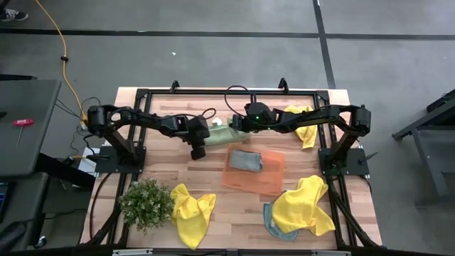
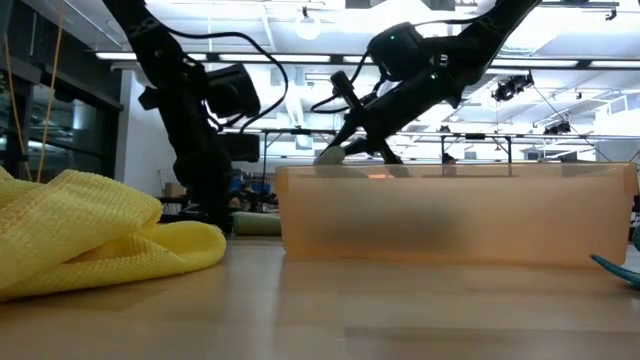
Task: Fold microfiber towels
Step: Fold the green microfiber towel
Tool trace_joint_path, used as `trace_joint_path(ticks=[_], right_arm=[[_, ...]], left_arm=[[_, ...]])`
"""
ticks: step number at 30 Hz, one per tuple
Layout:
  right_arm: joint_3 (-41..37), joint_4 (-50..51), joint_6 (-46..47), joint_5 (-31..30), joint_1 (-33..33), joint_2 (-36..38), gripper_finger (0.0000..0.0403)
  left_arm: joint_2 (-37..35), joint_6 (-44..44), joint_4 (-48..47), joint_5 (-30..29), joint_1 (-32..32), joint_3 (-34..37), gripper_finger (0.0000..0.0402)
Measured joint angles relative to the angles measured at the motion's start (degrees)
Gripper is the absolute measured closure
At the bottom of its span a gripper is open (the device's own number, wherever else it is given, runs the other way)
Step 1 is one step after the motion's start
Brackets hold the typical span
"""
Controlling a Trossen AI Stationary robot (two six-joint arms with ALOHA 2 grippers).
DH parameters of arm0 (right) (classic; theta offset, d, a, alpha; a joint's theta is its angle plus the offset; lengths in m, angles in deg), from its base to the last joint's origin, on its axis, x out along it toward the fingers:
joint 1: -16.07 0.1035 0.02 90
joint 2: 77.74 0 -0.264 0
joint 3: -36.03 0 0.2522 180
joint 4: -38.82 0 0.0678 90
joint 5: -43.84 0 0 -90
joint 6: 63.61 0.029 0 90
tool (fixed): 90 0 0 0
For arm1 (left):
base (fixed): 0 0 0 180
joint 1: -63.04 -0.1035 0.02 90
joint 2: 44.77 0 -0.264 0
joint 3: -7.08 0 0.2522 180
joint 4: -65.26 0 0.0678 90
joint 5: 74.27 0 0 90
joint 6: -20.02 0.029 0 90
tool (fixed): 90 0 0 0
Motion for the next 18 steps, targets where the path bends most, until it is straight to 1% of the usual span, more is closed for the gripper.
trace_joint_path(ticks=[5, 11, 18], right_arm=[[0.0, -1.3, 1.0, 0.7, 0.1, 0.0, 0.0403], [0.0, -2.2, 1.7, 0.6, 0.1, 0.0, 0.0403], [0.0, -3.0, 3.9, -1.8, 0.9, 0.0, 0.0403]], left_arm=[[0.3, 2.5, 3.5, -1.1, -0.8, 0.0, 0.0402], [1.0, 2.7, 6.2, -1.2, -0.9, 0.0, 0.0402], [3.2, 2.6, 9.3, -1.1, -0.9, -0.1, 0.0402]])
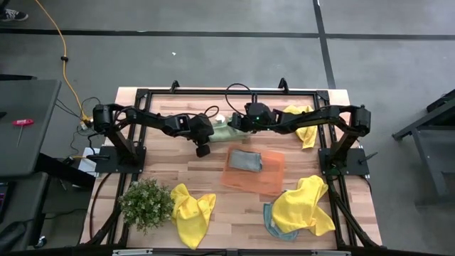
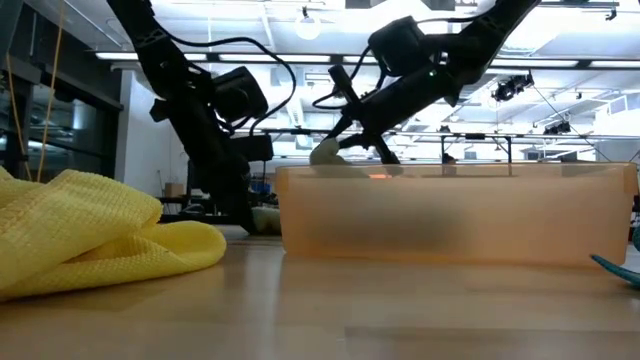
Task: Fold microfiber towels
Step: Fold the green microfiber towel
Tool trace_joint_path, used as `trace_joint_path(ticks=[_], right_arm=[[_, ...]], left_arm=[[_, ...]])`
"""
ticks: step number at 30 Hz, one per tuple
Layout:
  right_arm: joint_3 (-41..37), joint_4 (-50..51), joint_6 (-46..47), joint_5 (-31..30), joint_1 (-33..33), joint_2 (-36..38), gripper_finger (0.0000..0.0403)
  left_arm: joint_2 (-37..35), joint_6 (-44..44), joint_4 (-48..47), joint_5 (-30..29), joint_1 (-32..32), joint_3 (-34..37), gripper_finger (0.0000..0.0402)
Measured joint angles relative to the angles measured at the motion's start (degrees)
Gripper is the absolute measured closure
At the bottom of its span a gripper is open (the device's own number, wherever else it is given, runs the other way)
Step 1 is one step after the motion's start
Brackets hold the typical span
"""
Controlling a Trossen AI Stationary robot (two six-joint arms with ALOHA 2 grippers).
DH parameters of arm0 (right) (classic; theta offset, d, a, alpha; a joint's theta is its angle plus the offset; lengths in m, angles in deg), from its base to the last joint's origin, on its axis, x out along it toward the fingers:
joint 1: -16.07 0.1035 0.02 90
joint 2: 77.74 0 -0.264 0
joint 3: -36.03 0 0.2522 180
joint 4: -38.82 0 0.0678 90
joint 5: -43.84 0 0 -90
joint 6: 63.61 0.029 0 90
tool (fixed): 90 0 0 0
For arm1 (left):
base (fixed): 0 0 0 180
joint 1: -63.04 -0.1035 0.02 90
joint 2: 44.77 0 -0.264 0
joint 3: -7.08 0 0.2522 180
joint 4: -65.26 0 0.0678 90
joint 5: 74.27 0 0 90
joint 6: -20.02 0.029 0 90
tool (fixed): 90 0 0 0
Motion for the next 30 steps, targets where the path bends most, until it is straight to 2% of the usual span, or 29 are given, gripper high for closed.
trace_joint_path(ticks=[3, 10, 18, 25, 30], right_arm=[[0.0, -1.8, 1.2, -0.4, 0.3, -0.9, 0.0403], [0.1, -16.3, 8.3, 0.8, 0.2, -8.3, 0.0403], [3.6, -16.3, 10.2, 4.7, 0.2, -13.7, 0.0403], [8.4, -16.0, 9.5, 5.1, 0.2, -17.0, 0.04], [8.7, -14.5, 9.7, 3.0, -0.1, -17.5, 0.0376]], left_arm=[[0.0, 0.0, 0.0, -0.2, 0.0, 0.0, 0.0402], [-0.4, 0.5, -0.2, -0.4, 0.0, 0.0, 0.0402], [-0.5, 0.5, -0.3, -0.3, -0.6, 0.1, 0.0402], [-0.5, 0.4, 0.4, -0.6, -1.2, 0.1, 0.0401], [-0.5, 0.3, 0.4, -0.6, -1.4, 0.1, 0.0402]])
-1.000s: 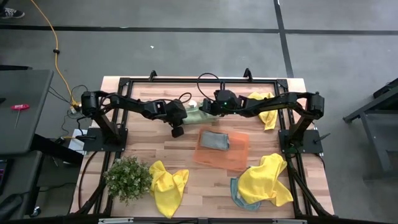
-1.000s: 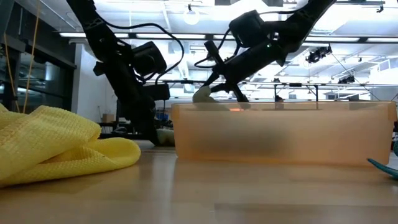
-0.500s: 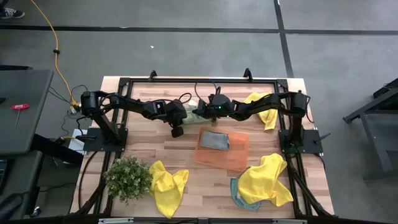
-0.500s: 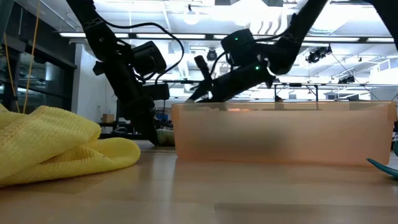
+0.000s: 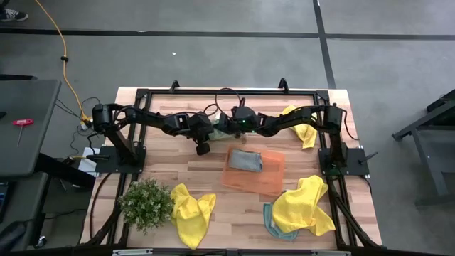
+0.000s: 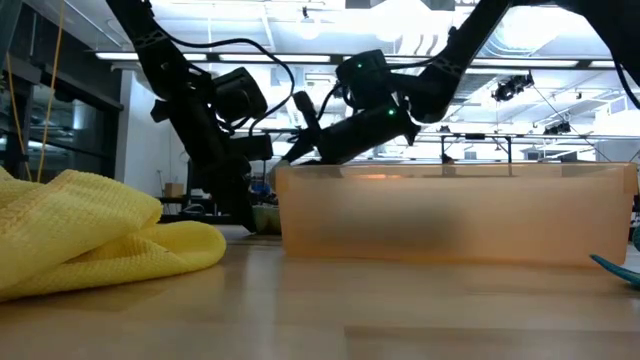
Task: Fold microfiber towels
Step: Fold the green microfiber towel
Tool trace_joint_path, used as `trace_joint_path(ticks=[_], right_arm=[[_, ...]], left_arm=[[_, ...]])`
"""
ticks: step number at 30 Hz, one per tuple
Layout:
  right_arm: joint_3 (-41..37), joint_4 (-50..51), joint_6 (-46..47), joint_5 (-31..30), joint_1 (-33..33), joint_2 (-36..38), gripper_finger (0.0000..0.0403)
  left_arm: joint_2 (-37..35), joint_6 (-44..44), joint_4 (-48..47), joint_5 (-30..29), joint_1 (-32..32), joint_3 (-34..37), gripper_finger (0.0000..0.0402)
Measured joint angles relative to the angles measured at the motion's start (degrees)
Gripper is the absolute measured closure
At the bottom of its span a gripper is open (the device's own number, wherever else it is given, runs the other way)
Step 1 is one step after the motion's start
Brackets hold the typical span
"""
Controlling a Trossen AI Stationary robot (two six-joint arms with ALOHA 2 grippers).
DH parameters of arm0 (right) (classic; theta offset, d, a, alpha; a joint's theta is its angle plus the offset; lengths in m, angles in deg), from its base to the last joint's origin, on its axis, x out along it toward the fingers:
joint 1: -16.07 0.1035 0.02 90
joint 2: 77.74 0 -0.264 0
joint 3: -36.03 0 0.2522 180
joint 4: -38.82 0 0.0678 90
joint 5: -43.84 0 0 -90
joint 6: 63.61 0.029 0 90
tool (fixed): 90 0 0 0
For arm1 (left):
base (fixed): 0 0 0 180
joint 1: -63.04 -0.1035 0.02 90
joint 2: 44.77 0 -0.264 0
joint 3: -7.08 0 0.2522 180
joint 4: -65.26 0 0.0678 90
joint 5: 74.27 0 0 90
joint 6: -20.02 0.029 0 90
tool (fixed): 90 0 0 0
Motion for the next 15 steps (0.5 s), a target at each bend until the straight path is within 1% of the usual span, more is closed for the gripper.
trace_joint_path(ticks=[3, 6, 10, 12, 15], right_arm=[[-0.1, 0.0, -0.6, 0.0, -0.5, 0.0, 0.0342], [-0.1, -0.2, -1.8, 0.2, -1.0, 0.0, 0.0297], [-0.1, -2.5, -5.1, 4.0, -2.8, 0.1, 0.0241], [-0.1, -2.7, -7.2, 5.3, -4.1, 0.5, 0.0223], [-0.2, -1.4, -11.1, 6.2, -6.1, 2.5, 0.0214]], left_arm=[[-0.9, 0.2, -0.2, -0.2, 0.0, 0.0, 0.0401], [-2.4, 1.0, -0.5, -0.7, -0.3, 0.0, 0.0401], [-5.5, 1.2, -1.1, -0.7, -1.6, 0.0, 0.0402], [-7.1, 1.2, -2.1, -0.7, -2.3, 0.0, 0.0402], [-9.7, 1.2, -3.8, -1.1, -3.4, 0.0, 0.0402]])
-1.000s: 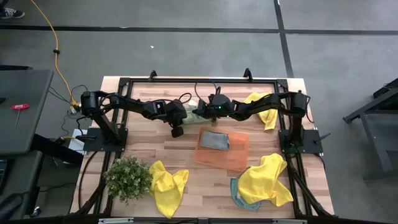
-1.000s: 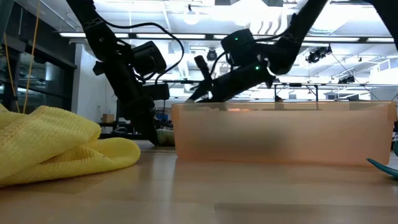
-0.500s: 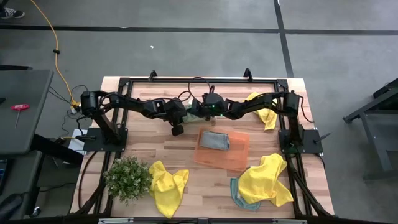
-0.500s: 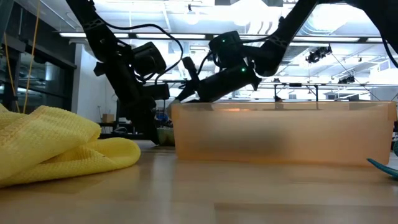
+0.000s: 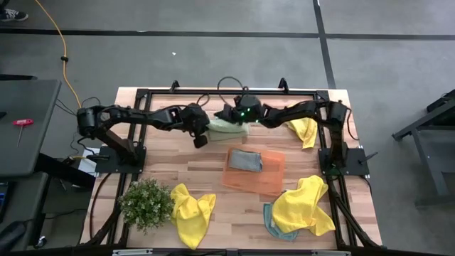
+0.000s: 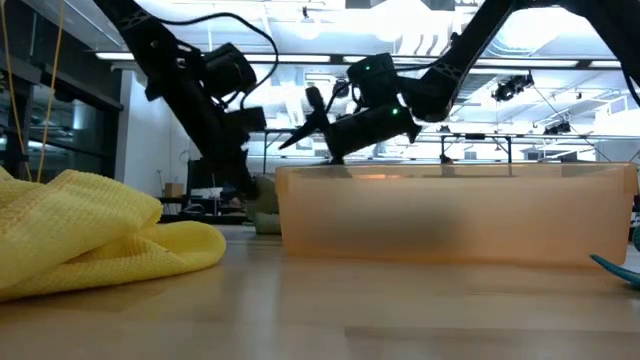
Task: Fold microfiber towels
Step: Fold the green microfiber towel
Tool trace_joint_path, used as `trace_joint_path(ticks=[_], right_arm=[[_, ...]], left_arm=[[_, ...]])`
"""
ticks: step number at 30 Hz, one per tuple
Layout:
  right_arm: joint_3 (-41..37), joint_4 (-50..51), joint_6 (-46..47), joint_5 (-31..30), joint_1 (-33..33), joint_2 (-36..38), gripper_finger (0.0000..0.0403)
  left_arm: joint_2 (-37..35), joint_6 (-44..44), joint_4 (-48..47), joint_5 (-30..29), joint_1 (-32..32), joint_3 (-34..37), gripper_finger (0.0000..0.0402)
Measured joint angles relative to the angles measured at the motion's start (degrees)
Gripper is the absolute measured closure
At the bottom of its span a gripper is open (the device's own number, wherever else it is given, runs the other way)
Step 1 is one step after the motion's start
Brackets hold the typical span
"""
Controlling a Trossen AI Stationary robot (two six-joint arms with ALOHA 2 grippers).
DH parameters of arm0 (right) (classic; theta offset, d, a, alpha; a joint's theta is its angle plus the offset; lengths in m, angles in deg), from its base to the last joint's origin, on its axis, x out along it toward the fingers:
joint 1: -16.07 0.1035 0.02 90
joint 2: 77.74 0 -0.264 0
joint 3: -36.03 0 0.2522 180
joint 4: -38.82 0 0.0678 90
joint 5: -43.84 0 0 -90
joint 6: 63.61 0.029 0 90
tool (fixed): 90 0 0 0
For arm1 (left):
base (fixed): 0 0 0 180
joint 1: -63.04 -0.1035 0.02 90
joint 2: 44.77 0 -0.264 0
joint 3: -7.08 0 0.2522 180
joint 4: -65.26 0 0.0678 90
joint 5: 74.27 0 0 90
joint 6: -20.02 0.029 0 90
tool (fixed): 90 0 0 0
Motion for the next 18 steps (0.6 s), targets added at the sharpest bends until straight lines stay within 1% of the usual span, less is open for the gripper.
trace_joint_path(ticks=[2, 7, 10, 12, 14, 15, 16, 18], right_arm=[[0.0, 2.2, -4.4, 1.0, -1.3, 1.8, 0.0213], [0.0, 12.5, -18.3, 3.6, -3.4, 7.7, 0.0212], [0.0, 19.4, -26.5, 4.7, -3.6, 11.1, 0.0212], [0.0, 23.6, -30.8, 5.4, -3.8, 12.9, 0.0212], [0.0, 27.5, -34.6, 5.5, -3.8, 14.5, 0.0212], [0.0, 29.6, -36.2, 5.6, -3.8, 15.5, 0.0212], [0.0, 31.5, -38.0, 5.5, -3.8, 16.4, 0.0212], [0.0, 35.1, -41.5, 5.2, -3.9, 18.3, 0.0212]], left_arm=[[-1.4, 0.0, -0.4, 0.0, -0.5, 0.0, 0.0401], [-4.3, -2.6, -3.4, 0.3, -0.6, -0.1, 0.0401], [-5.6, -4.9, -4.4, 2.1, 0.5, 0.0, 0.0402], [-6.5, -6.5, -4.3, 4.8, 1.5, 0.0, 0.0402], [-7.5, -8.6, -3.1, 7.2, 2.7, 0.0, 0.0402], [-8.1, -9.4, -1.7, 7.5, 3.4, 0.0, 0.0401], [-8.6, -10.2, 0.6, 7.2, 4.1, 0.0, 0.0402], [-8.7, -11.7, 5.7, 4.4, 5.0, -0.1, 0.0402]])
